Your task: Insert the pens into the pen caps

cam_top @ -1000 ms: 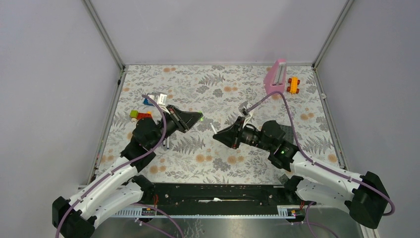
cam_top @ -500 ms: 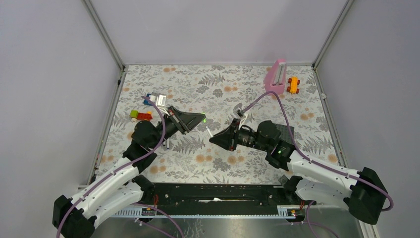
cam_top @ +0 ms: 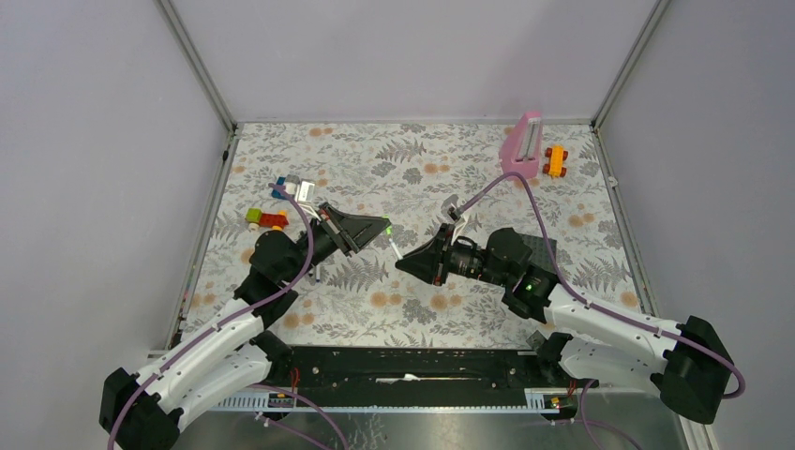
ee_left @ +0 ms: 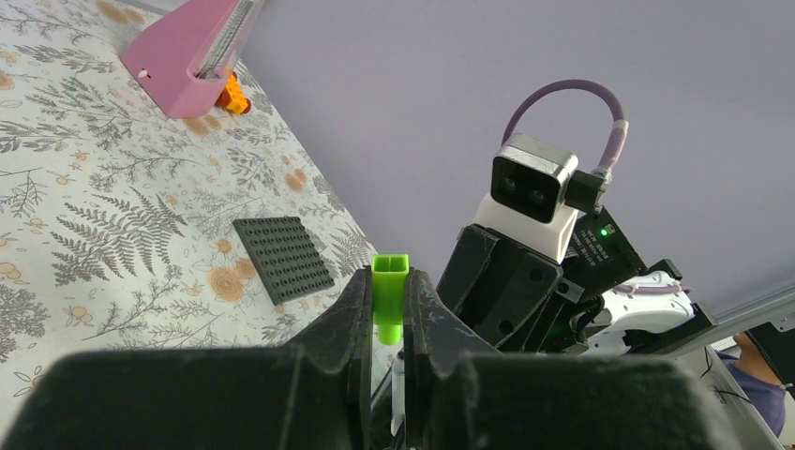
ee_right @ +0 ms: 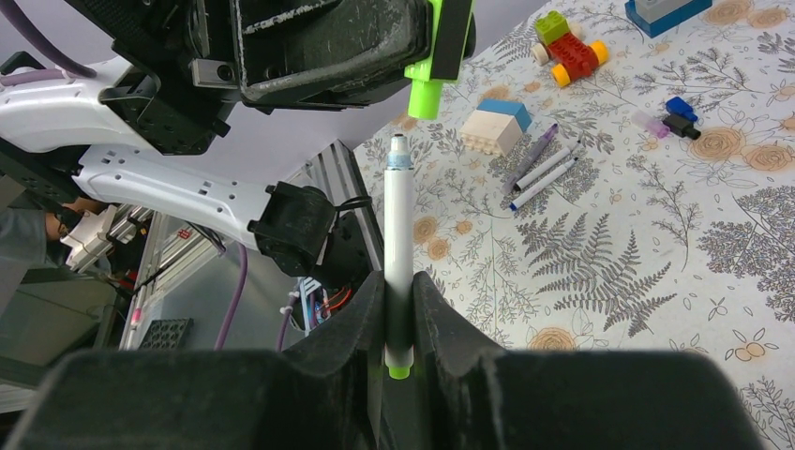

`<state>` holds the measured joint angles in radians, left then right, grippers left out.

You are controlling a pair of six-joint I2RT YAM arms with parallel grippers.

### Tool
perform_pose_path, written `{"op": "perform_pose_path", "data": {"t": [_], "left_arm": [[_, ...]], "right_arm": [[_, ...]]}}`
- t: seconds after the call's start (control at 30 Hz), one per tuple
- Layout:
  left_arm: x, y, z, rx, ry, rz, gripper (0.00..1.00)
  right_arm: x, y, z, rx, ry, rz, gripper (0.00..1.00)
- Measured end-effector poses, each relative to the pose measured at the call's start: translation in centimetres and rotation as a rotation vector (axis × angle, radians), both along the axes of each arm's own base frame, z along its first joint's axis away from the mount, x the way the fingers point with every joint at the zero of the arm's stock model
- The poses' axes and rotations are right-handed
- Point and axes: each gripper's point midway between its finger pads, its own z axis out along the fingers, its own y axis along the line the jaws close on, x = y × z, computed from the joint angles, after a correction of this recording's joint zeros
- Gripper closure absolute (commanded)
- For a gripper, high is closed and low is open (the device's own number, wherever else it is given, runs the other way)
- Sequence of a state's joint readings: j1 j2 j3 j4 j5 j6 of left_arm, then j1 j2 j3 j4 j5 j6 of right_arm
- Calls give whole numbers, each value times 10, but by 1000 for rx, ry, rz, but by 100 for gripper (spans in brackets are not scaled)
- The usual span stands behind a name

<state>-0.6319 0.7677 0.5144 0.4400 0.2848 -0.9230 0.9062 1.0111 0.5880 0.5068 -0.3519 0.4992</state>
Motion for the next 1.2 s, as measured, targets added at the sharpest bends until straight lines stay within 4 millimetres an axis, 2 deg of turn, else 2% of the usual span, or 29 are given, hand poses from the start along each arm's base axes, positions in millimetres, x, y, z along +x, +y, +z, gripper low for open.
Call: {"op": "perform_pose_path", "data": {"t": [1.2], "left_arm": [[-5,-5,6,-35,-9,-27,100]], "right_arm": [[7,1,4,0,-7,-37,100]]}}
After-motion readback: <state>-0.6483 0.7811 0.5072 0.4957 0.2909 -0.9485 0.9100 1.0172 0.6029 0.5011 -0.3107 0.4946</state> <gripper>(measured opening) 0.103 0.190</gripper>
